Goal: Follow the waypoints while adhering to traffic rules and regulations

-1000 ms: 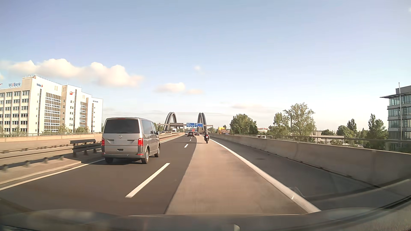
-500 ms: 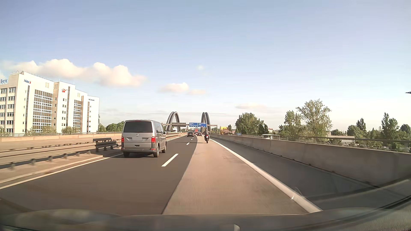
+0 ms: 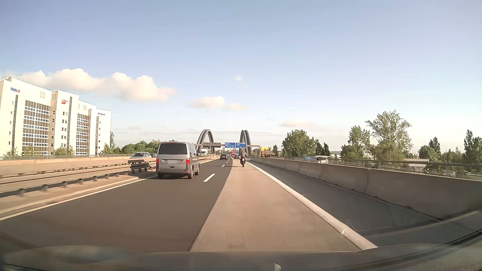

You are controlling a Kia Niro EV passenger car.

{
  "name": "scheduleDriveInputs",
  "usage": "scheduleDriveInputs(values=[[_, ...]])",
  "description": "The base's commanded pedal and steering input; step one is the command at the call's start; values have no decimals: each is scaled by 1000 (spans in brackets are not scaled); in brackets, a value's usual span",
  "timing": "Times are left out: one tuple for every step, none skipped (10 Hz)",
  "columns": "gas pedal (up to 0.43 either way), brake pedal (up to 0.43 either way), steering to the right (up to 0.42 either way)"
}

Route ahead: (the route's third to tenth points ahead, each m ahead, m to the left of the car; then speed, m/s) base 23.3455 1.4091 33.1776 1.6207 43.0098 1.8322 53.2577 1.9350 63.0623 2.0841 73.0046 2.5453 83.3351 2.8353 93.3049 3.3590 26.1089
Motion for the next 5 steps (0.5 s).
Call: scheduleDriveInputs(values=[[0,91,-5],[0,116,-5],[0,159,-5],[0,238,-5],[0,317,-6]])
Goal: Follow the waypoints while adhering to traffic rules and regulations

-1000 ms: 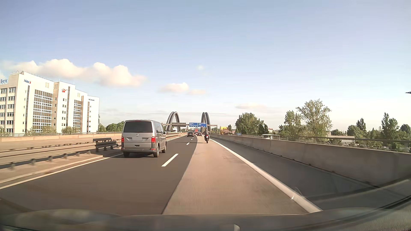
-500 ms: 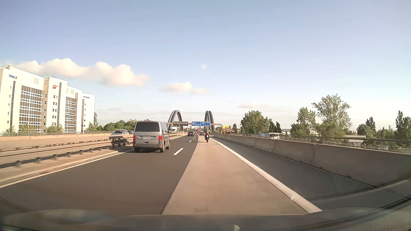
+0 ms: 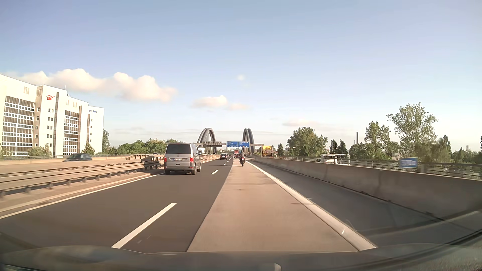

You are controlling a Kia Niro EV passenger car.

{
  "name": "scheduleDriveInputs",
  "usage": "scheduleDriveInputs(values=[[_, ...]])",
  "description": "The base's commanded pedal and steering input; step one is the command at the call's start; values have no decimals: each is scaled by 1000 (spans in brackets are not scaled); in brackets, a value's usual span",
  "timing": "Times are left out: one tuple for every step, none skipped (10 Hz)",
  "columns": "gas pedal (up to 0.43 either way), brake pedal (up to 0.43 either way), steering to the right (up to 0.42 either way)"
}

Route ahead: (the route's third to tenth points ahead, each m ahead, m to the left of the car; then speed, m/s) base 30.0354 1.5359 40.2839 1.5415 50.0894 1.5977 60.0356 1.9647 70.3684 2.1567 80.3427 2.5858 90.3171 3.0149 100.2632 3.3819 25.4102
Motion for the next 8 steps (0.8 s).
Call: scheduleDriveInputs(values=[[0,354,-6],[0,354,-5],[0,348,-4],[0,323,-4],[0,305,-3],[0,293,-3],[0,293,-3],[0,287,-3]])
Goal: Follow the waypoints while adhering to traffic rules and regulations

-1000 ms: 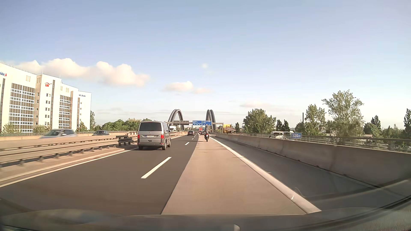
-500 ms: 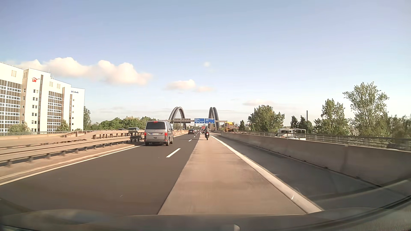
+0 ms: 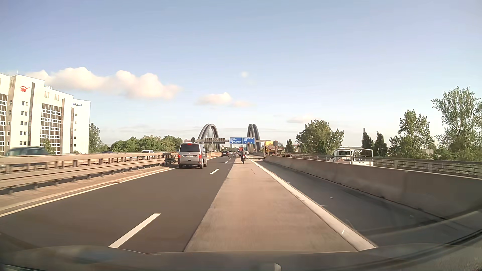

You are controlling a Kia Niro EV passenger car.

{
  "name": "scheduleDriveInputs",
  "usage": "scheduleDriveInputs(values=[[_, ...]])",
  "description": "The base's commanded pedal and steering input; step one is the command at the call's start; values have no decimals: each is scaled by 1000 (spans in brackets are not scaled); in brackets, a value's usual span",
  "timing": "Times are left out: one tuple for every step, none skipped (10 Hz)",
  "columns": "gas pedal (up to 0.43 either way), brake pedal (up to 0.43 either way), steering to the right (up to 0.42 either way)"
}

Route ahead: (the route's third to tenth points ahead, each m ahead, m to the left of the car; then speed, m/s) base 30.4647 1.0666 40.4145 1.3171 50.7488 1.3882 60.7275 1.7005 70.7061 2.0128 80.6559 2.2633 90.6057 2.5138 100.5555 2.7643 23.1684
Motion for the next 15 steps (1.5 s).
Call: scheduleDriveInputs(values=[[0,268,-2],[0,226,-2],[0,213,-2],[0,183,-2],[0,140,-1],[0,43,-1],[0,6,-2],[0,12,-2],[0,12,-1],[0,0,-1],[0,0,-1],[0,0,-1],[0,0,-1],[0,0,-1],[0,0,0]])
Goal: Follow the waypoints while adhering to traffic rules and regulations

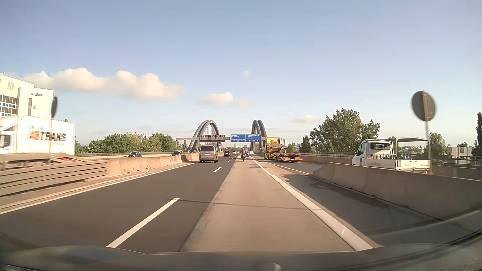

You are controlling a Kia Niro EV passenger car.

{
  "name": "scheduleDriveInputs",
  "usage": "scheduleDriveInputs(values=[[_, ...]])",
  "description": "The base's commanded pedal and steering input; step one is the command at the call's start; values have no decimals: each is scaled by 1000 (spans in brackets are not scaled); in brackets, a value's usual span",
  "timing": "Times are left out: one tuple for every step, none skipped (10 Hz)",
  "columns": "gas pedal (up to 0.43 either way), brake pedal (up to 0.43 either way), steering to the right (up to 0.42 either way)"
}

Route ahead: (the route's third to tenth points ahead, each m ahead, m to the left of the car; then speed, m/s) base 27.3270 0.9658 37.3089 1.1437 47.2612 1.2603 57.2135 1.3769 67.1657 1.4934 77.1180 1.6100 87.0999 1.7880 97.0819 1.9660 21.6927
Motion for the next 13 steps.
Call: scheduleDriveInputs(values=[[0,0,-1],[0,0,0],[0,0,0],[0,0,0],[0,0,0],[0,0,0],[0,0,0],[0,0,0],[0,0,0],[0,0,0],[0,0,0],[0,0,0],[0,0,0]])
